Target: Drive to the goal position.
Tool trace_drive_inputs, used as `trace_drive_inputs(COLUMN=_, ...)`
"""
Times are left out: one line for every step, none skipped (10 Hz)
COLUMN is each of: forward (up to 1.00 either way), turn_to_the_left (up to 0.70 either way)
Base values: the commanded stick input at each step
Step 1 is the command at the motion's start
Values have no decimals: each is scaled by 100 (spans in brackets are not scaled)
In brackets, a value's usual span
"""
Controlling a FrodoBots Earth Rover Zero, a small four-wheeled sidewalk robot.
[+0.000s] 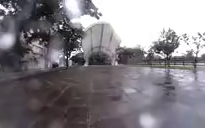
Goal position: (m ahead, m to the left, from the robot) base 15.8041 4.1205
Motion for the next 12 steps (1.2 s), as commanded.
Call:
trace_drive_inputs(forward=100, turn_to_the_left=0)
trace_drive_inputs(forward=100, turn_to_the_left=0)
trace_drive_inputs(forward=100, turn_to_the_left=0)
trace_drive_inputs(forward=100, turn_to_the_left=0)
trace_drive_inputs(forward=100, turn_to_the_left=0)
trace_drive_inputs(forward=100, turn_to_the_left=0)
trace_drive_inputs(forward=100, turn_to_the_left=0)
trace_drive_inputs(forward=100, turn_to_the_left=0)
trace_drive_inputs(forward=100, turn_to_the_left=0)
trace_drive_inputs(forward=100, turn_to_the_left=0)
trace_drive_inputs(forward=100, turn_to_the_left=0)
trace_drive_inputs(forward=100, turn_to_the_left=0)
